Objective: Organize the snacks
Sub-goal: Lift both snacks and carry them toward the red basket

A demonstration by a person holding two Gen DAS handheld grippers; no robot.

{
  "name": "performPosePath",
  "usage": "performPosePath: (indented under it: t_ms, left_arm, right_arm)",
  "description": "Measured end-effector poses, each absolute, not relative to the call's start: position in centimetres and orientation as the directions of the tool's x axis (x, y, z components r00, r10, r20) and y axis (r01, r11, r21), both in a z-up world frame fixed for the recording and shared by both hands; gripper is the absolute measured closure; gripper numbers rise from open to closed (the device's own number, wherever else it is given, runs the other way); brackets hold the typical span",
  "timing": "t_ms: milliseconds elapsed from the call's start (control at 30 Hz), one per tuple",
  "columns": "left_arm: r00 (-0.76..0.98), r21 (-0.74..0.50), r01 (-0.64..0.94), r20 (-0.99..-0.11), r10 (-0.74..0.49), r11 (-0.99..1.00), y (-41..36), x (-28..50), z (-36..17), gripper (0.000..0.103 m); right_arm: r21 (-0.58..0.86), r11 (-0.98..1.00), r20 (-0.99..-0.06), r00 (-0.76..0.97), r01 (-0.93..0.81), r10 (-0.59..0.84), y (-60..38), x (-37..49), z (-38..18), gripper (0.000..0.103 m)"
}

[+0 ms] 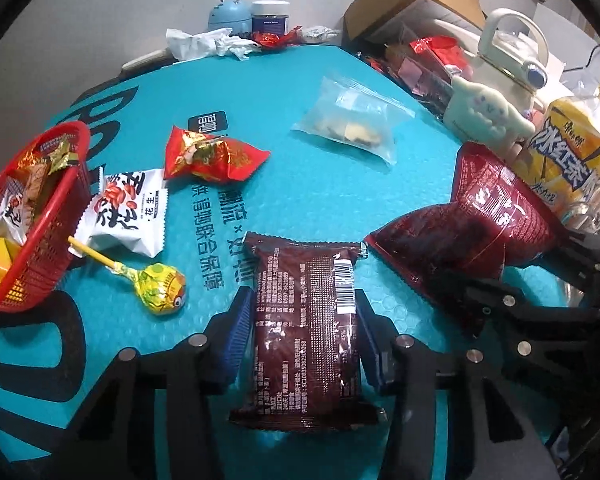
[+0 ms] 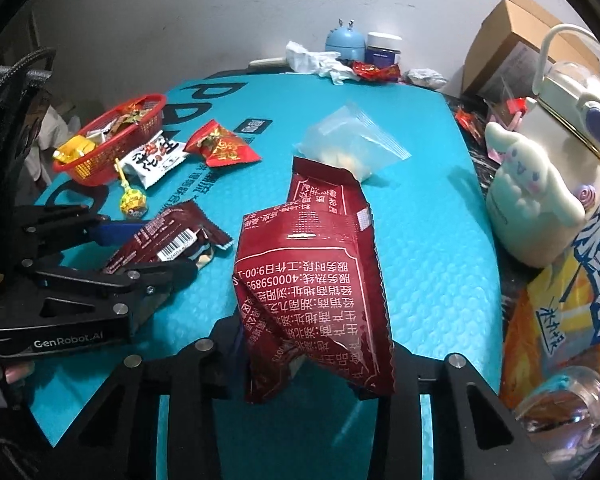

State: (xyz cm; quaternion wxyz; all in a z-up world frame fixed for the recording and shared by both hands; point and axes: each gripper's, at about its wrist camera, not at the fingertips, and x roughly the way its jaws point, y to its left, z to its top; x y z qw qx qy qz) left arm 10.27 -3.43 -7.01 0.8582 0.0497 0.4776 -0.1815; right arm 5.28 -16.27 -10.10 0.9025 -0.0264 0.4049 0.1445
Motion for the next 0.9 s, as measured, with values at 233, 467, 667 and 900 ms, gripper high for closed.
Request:
performPosePath:
  t_ms: [233, 467, 667, 900]
  left_arm:
    - [0.456, -0.139, 0.357, -0.837, -0.303, 0.924, -3.3, 9.5, -6.9, 0.055]
    - [0.466, -0.162, 0.347, -0.825, -0.320, 0.924, -2.8, 8.4, -6.2, 0.055]
    - [0.495, -0.158, 0.338, -0.809, -0.318, 0.928, -2.3, 7.1, -5.2, 0.055]
    - [0.530, -0.162, 0.318, -0.786, -0.317, 0.934, -1.3, 5.2, -3.9, 0.055]
  right_arm:
    - [0.089, 0.957, -0.732, 0.634, -0.275, 0.251, -16.4, 4.8, -9.7, 0.067]
    - [0.097, 0.954, -0.722, 0.639, -0.283, 0.263, -16.2, 3.8, -9.0, 0.067]
    - [0.103, 0.946, -0.711, 0.643, -0.306, 0.285, -15.5, 2.6, -8.3, 0.067]
    - [0.119, 0.930, -0.690, 0.645, -0.347, 0.329, -14.6, 1.2, -7.3, 0.067]
